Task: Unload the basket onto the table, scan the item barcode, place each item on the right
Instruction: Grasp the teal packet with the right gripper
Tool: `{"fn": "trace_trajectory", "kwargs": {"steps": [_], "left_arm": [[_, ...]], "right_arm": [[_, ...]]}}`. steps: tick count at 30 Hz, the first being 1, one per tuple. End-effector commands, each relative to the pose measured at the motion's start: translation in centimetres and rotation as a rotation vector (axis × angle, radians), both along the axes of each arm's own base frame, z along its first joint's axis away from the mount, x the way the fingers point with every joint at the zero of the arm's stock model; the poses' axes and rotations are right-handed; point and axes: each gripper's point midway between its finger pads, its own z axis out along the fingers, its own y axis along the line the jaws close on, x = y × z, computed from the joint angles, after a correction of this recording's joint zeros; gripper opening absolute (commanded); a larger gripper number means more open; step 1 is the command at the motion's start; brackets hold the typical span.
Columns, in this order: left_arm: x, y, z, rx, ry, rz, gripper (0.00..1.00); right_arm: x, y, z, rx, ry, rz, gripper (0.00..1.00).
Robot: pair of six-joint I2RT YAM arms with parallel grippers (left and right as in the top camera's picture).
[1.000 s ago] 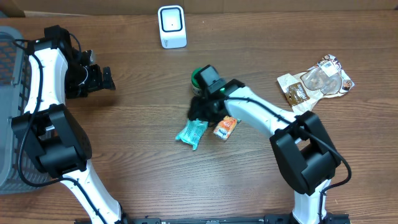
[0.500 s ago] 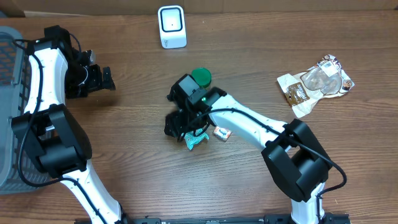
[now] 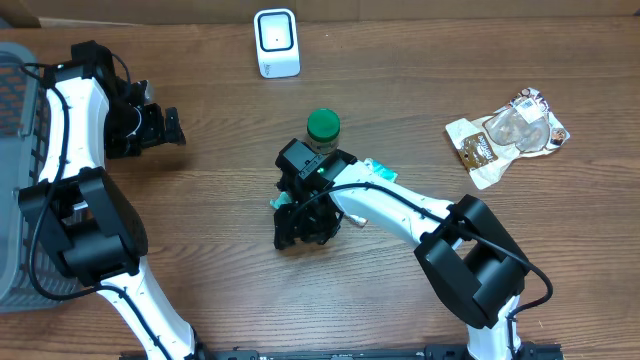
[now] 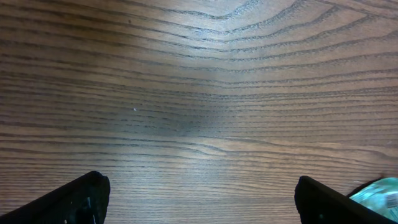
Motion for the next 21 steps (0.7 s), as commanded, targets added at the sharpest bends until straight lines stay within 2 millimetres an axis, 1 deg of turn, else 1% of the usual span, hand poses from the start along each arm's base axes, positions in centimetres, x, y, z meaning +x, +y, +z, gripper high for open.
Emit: {"fn": "trace_trajectory", "kwargs": {"steps": [1,3,6,9,11,13,16,18,19,21], "left_arm": [[0.3,0.0,0.8,0.007,-0.023,-0.004,1.00],[0.3,0.0,0.8,0.007,-0.023,-0.004,1.00],[0.3,0.0,0.8,0.006,-0.023,-0.004,0.99],[0.3,0.0,0.8,0.007,-0.023,-0.004,0.99],[0.3,0.0,0.8,0.006,-0.023,-0.004,0.99],[0.3,0.0,0.8,0.007,-0.023,-0.004,0.99],[0.3,0.0,0.8,0.007,-0.023,-0.004,1.00],[0.3,0.0,0.8,0.006,-0.023,-0.004,1.00],[0.3,0.0,0.8,0.006,-0.023,-0.004,1.00],[0.3,0.0,0.8,0.007,-0.023,-0.004,1.00]], "right_arm": [[1.5,-1.6,-0.1,-0.034,-0.010,-0.062,0.59],[2.5,-2.3,0.0,-0.025,-0.003,-0.096,0.59],[2.9,-2.1,0.7,0.024,0.002,-0.073,0.59],[3.2,-1.7,2.5,0.051,-0.019,-0.045,0.59],[3.4,-1.7,4.3,0.068,-0.040,-0.020,0.60],[3.8,-2.0,6.5,0.081,-0.067,-0.003,0.61],[5.0,-3.5,9.5,0.088,-0.120,-0.003,0.65],[6.7,-5.8,10.9,0.060,-0.175,-0.034,0.67],[7.5,-6.9,11.1,0.035,-0.194,-0.060,0.70],[8.9,-8.9,11.1,0.005,-0.211,-0.113,0.71]]}}
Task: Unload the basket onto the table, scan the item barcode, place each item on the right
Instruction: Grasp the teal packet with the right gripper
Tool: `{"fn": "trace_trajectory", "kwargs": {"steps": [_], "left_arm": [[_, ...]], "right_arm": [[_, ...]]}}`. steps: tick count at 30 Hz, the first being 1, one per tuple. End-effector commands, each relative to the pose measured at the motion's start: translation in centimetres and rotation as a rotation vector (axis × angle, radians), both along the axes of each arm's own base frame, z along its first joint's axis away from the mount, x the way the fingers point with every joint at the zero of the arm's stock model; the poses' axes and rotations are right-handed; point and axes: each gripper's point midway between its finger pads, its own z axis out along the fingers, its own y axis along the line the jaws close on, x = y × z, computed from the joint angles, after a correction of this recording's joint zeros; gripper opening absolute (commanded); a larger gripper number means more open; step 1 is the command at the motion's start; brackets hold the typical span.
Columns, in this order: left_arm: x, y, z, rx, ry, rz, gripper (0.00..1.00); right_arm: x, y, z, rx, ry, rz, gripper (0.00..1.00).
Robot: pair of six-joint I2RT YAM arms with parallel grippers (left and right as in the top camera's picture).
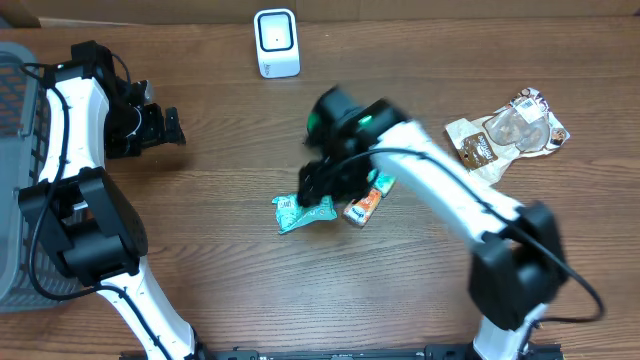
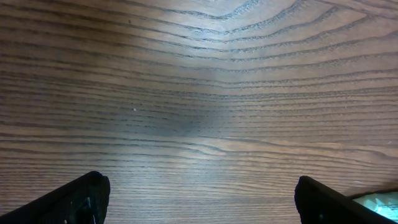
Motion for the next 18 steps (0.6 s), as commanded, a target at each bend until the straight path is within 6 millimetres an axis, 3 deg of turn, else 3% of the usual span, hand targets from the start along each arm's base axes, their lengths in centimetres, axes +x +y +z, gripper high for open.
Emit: {"fn": "trace_trajectory", "kwargs": {"steps": [1,6,18], "left_arm": [[0.3,0.0,0.8,0.007,-0.023,-0.004,0.99],[0.3,0.0,0.8,0.007,-0.023,-0.004,1.00],[0.3,0.0,0.8,0.007,-0.023,-0.004,1.00]], "right_arm": [[3.7,-4.0,2.1,-0.023,-0.119,-0.074,0.71],[5.6,-6.1,1.7,-0.017,-0.146,-0.102,0.71],[5.8,-5.6,0.8,-0.011,-0.165,-0.072,0.73]]}}
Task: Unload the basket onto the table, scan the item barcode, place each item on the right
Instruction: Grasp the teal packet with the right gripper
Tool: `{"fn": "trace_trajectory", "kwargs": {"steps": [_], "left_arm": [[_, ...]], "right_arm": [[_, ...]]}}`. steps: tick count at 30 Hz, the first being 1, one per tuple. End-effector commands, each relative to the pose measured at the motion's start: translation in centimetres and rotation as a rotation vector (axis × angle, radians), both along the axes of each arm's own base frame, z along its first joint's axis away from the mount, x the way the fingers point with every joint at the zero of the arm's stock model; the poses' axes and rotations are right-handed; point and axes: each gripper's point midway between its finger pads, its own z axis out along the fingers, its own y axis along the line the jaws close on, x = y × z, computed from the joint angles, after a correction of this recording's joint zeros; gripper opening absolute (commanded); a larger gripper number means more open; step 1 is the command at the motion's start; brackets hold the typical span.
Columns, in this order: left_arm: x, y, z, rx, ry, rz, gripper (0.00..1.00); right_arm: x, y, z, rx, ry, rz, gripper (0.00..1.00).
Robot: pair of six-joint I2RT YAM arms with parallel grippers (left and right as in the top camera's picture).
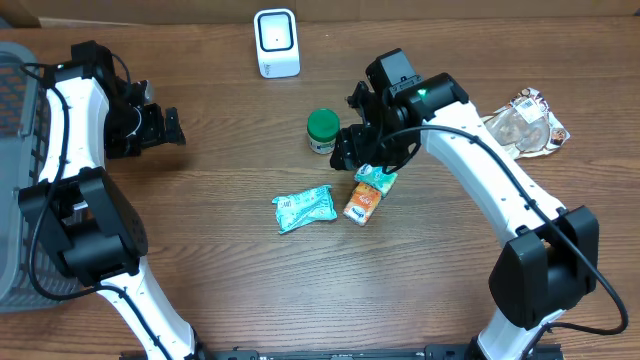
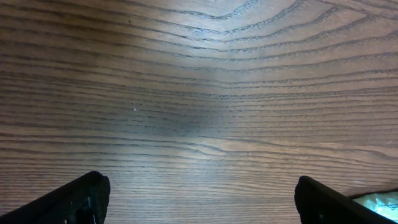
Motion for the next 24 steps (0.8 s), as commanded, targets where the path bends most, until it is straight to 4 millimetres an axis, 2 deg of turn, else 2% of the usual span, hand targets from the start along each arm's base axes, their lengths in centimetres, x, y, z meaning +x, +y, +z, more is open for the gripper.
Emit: {"fn": "trace_trajectory", "kwargs": {"steps": [1,15,24], "left_arm": [[0.3,0.0,0.8,0.007,-0.023,-0.004,1.00],[0.3,0.0,0.8,0.007,-0.023,-0.004,1.00],[0.3,0.0,0.8,0.007,-0.023,-0.004,1.00]], "right_arm": [[-0.2,-0.1,-1.0,-0.008,0.008,0.011,0.73],[-0.9,0.5,-3.8,0.039,0.035,0.012,0.72],[-0.3,1.6,-5.3,0.077,0.048,0.010,0.68]]}}
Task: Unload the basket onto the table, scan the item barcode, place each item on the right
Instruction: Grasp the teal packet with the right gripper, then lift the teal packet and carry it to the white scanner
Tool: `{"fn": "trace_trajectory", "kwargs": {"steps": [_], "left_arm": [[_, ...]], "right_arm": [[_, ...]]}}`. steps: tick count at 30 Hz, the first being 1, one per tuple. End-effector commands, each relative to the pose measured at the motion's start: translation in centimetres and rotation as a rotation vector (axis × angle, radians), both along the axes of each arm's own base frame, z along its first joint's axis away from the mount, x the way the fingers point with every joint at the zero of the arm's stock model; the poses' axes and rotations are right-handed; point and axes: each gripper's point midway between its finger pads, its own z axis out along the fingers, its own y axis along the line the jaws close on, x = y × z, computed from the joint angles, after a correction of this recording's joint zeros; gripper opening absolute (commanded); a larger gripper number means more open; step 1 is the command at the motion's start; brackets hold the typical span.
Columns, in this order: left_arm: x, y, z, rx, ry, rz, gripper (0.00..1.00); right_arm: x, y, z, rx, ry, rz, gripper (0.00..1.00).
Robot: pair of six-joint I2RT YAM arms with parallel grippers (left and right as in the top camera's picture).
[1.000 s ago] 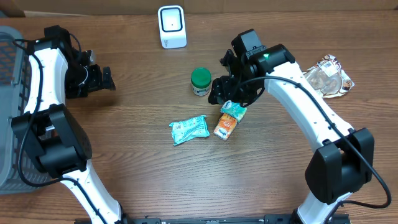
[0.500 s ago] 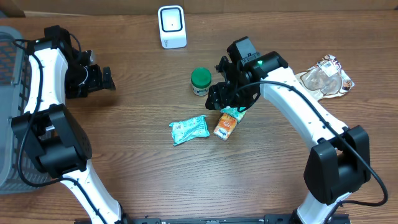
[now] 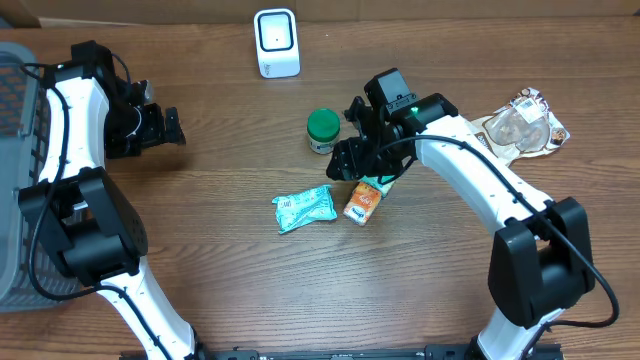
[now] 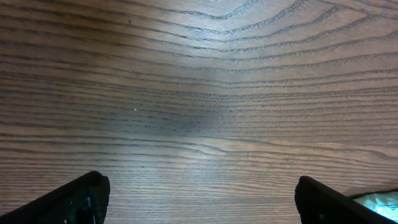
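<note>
An orange snack packet (image 3: 362,203) lies flat at the table's middle, with a teal packet (image 3: 305,208) to its left. A green-lidded jar (image 3: 322,129) stands just behind them. The white scanner (image 3: 276,43) stands at the far edge. My right gripper (image 3: 360,165) hangs low over the orange packet's upper end, right of the jar; its dark body hides the fingertips. My left gripper (image 3: 172,126) is far off at the left, open over bare wood (image 4: 202,211). A corner of the teal packet (image 4: 379,199) shows in the left wrist view.
A crumpled clear plastic package (image 3: 515,128) lies at the right. A grey basket (image 3: 14,170) stands at the left edge of the table.
My right gripper has shifted slightly left and nearer the orange packet's upper end. The packets, the jar and the left arm stay where they were.
My right gripper was first down over the teal packet, covering it and most of the orange one. Then it was up and moving right, both packets lying uncovered. After that it stood right of the jar, and now sits over the orange packet's top. The left arm never moved.
</note>
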Motion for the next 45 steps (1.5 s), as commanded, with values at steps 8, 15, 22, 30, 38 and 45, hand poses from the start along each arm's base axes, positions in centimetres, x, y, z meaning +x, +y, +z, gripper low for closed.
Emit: {"fn": "trace_trajectory", "kwargs": {"steps": [8,15,22,30,38,45], "left_arm": [[0.3,0.0,0.8,0.007,-0.023,-0.004,1.00],[0.3,0.0,0.8,0.007,-0.023,-0.004,0.99],[0.3,0.0,0.8,0.007,-0.023,-0.004,1.00],[0.3,0.0,0.8,0.007,-0.023,-0.004,1.00],[0.3,0.0,0.8,0.007,-0.023,-0.004,1.00],[0.3,0.0,0.8,0.007,-0.023,-0.004,0.99]], "right_arm": [[-1.6,2.3,-4.7,0.024,0.152,0.026,0.68],[-3.3,3.9,-7.1,-0.001,0.261,-0.012,0.59],[-4.5,4.4,-9.3,-0.016,0.338,-0.113,0.43],[-4.9,5.8,-9.3,0.030,0.368,-0.145,0.23],[-4.8,5.9,-9.0,0.043,0.347,-0.128,0.04],[-3.1,5.9,-1.4,0.153,0.180,-0.094,0.04]]}}
